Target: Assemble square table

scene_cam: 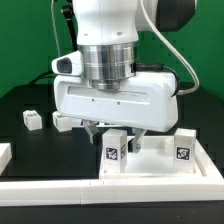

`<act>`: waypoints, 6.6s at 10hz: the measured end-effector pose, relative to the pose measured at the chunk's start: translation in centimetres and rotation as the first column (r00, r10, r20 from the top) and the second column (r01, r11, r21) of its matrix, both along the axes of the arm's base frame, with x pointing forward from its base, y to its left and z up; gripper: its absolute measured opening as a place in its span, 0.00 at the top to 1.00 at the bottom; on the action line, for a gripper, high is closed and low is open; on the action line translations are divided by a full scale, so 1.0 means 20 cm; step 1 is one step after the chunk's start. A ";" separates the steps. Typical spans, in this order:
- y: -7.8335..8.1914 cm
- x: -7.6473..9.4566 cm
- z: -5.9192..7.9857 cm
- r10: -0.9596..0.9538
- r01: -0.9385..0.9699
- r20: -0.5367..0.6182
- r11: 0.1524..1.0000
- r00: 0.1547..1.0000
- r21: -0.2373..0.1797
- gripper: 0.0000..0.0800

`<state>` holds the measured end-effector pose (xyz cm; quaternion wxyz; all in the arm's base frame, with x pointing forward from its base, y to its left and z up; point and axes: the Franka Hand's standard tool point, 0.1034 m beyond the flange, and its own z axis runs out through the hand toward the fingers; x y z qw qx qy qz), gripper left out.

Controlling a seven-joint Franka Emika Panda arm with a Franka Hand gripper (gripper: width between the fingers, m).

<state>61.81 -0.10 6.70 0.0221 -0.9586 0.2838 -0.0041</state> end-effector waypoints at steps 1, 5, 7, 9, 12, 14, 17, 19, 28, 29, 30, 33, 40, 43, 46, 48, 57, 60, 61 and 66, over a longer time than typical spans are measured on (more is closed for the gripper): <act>0.01 0.00 0.01 -0.009 0.009 0.002 1.000 1.000 0.002 0.22; 0.13 -0.09 0.13 -0.066 0.066 0.007 0.998 0.998 0.021 0.19; 0.12 -0.09 0.11 -0.059 0.059 0.003 0.998 0.998 0.018 0.19; 0.12 -0.10 0.12 -0.089 0.089 0.002 0.996 0.996 0.020 0.19; 0.18 -0.28 0.08 -0.322 0.322 0.017 0.946 0.946 0.029 0.19; 0.21 -0.37 0.01 -0.417 0.414 0.065 0.909 0.907 0.052 0.19; 0.21 -0.39 -0.02 -0.441 0.436 0.080 0.897 0.894 0.064 0.19; 0.21 -0.39 -0.02 -0.440 0.436 0.080 0.898 0.895 0.064 0.19; 0.26 -0.51 -0.17 -0.677 0.671 0.045 0.735 0.735 0.103 0.19; 0.25 -0.52 -0.17 -0.688 0.681 0.043 0.724 0.725 0.106 0.19; 0.22 -0.54 -0.18 -0.747 0.740 0.022 0.662 0.665 0.121 0.19; 0.21 -0.59 -0.24 -0.803 0.796 0.013 0.592 0.596 0.124 0.19; 0.26 -0.59 -0.31 -0.807 0.801 0.004 0.588 0.591 0.113 0.36; 0.26 -0.63 -0.32 -0.806 0.803 -0.009 0.588 0.592 0.101 0.91; 0.26 -0.64 -0.32 -0.808 0.805 -0.013 0.585 0.589 0.099 0.92; 0.26 -0.64 -0.32 -0.808 0.805 -0.013 0.585 0.589 0.099 0.92; 0.06 -0.71 -0.31 -0.609 0.606 0.094 0.793 0.788 0.057 0.92; -0.02 -0.71 -0.32 -0.455 0.457 0.127 0.889 0.881 0.020 0.92; -0.04 -0.71 -0.32 -0.424 0.427 0.134 0.904 0.896 0.010 0.92; -0.23 -0.63 -0.29 0.224 -0.202 0.158 0.968 0.962 -0.148 0.92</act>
Offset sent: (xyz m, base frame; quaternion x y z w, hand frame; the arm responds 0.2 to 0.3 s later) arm -0.0311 0.0140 0.0283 -0.0082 0.0104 0.0345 0.9993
